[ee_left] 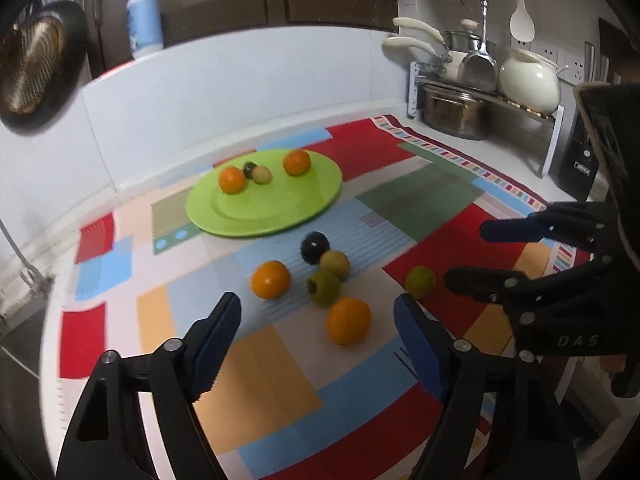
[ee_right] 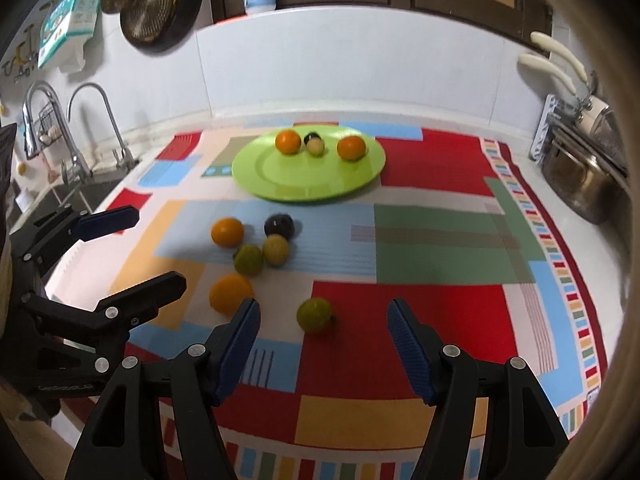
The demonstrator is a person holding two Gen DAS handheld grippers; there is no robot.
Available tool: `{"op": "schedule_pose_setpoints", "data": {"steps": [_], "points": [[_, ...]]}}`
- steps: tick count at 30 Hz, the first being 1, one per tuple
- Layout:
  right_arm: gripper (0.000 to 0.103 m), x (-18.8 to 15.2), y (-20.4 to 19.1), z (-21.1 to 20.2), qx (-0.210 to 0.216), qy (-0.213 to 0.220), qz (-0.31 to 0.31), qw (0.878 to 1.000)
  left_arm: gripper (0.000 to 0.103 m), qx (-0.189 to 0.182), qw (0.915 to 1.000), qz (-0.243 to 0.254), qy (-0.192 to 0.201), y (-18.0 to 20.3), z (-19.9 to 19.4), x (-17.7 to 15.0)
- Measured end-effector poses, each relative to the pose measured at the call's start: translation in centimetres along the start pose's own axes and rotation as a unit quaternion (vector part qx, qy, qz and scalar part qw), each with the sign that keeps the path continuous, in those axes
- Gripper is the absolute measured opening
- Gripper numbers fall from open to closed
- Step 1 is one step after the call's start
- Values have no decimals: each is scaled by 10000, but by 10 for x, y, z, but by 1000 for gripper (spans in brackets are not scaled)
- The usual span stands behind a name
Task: Organize fruits
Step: 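Lift both tools away from the plate toward the remaining fruits, then grasp an orange with the left tool while the right tool grasps a green fruit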
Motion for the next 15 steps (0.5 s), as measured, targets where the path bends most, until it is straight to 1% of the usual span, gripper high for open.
{"op": "schedule_pose_setpoints", "data": {"steps": [1, 3, 4, 5, 8, 11, 15], "points": [[61, -1, 0, 3, 2, -46, -24, 10000, 77, -80, 10000, -34, -33, 2, 4, -1], [61, -5, 1, 9, 5, -131, -40, 9999, 72, -213, 9997, -26, -104, 6, 12, -4], [60, -5, 2, 11, 27, -164, -41, 9999, 71, -209, 9997, -20, -139, 7, 14, -5], [57, -7, 2, 13, 60, -201, -43, 9998, 68, -227, 9996, -8, -177, 9, 17, -6], [55, -9, 3, 20, 81, -288, -36, 9995, 62, -289, 9991, 52, -294, 13, 27, -10], [50, -12, 5, 28, 88, -372, -10, 9993, 58, -330, 9986, 115, -388, 16, 36, -13], [50, -13, 5, 36, 79, -449, 6, 9990, 52, -446, 9979, 94, -459, 17, 43, -15]]}}
Point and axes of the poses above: each gripper's, at about its wrist camera, not at the fingertips, and z roughly the way its jaws point, y to its right, x to its top, the point moved 5 cm from there along z, roughly the way its jaws point, and after that the axes turned 13 degrees about z, right-handed, at the moved point
